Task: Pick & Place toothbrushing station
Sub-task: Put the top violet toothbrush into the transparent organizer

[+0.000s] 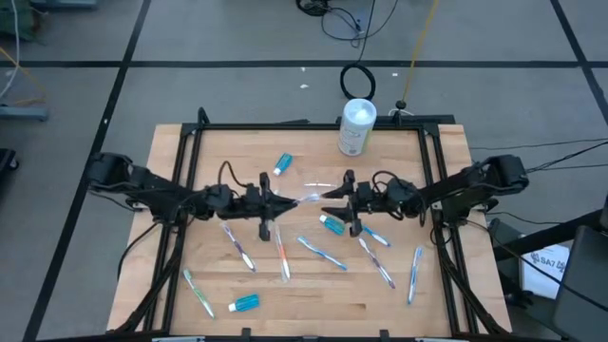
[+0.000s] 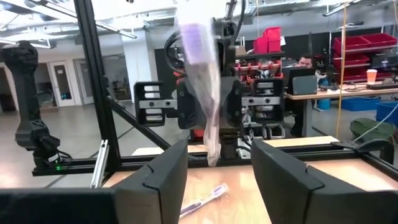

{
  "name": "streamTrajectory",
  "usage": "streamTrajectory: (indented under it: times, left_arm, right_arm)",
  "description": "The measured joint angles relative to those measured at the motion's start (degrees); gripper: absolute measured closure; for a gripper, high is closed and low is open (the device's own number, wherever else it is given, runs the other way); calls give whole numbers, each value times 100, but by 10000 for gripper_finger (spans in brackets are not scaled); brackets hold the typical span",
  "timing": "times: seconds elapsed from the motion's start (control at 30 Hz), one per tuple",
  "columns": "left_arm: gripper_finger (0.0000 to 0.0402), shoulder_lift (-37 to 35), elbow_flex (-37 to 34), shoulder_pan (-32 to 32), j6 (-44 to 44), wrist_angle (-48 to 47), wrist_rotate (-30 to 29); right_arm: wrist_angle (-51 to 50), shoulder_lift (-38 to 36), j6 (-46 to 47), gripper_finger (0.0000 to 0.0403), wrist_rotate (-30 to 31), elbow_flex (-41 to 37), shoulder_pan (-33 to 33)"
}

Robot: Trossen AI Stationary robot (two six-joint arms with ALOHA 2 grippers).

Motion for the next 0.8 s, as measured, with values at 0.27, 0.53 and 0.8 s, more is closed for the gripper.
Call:
streamTrajectory:
  times: [0.27, 0.53, 0.8]
  left_arm:
    - [390, 660, 427, 9, -178, -2, -22]
    - [388, 1021, 695, 9, -177, -27, -20]
    - [387, 1025, 720, 7, -178, -35, 3]
  right_arm:
    - [-4, 174, -298, 238, 10, 267, 143]
    - [2, 172, -302, 254, 26, 279, 141]
    - [24, 172, -302, 347, 58, 279, 133]
